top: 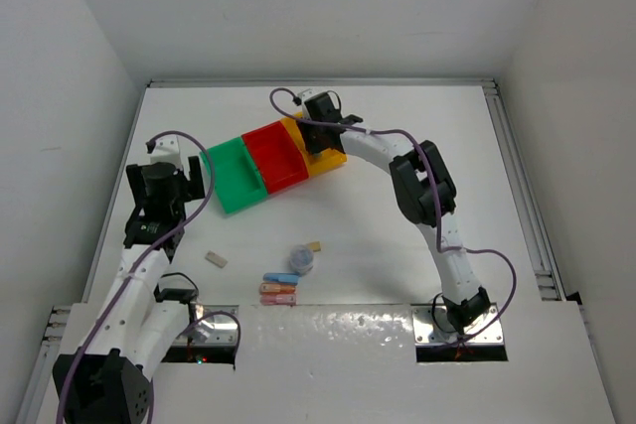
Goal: Sort the stationery into containers
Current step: Place the pen in the storage box, then pick up the stationery from the center of the board.
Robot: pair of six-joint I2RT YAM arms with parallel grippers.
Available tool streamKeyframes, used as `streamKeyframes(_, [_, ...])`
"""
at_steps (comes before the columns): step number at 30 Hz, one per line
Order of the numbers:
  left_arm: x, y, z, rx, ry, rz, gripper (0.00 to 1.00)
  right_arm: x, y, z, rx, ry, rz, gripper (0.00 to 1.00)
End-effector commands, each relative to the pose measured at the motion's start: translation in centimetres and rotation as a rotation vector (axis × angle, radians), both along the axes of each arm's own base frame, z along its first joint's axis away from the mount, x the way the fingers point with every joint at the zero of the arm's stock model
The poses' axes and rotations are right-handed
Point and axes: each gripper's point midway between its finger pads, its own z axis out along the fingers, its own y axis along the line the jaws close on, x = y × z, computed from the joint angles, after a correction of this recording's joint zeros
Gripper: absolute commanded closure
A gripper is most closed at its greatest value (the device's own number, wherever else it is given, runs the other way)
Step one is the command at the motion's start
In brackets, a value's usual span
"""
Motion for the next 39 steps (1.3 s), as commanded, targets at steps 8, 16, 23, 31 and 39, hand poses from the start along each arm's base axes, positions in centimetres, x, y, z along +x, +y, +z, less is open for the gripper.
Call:
streamKeyframes(8, [1.1, -0.6, 2.9, -0.004, -0.107, -0.045, 0.0, 0.8, 1.5, 6.0, 0.116, -0.101, 0.035, 0.47])
streamKeyframes(16, [1.9, -0.6, 4.5, 0.008, -0.162, -0.053, 0.0, -2.3, 0.1, 16.5, 0.201, -0.209, 0.064, 0.43])
streamKeyframes(23, [2.0, -1.2, 4.7, 0.0, -0.181, -0.088, 0.0, -17.1, -0.3, 13.5, 0.048, -0.124, 0.561, 0.77])
streamKeyframes(31, [1.3, -1.1, 4.3, -0.022, -0.175, -0.068, 0.0, -29.0, 1.9, 5.9, -0.165, 0.035, 0.798, 0.01])
streamKeyframes(39, [0.6, -1.1, 3.8, -0.002, -0.16, -0.077, 0.0, -32.1, 4.1, 2.3, -0.21, 0.059, 0.793, 0.01])
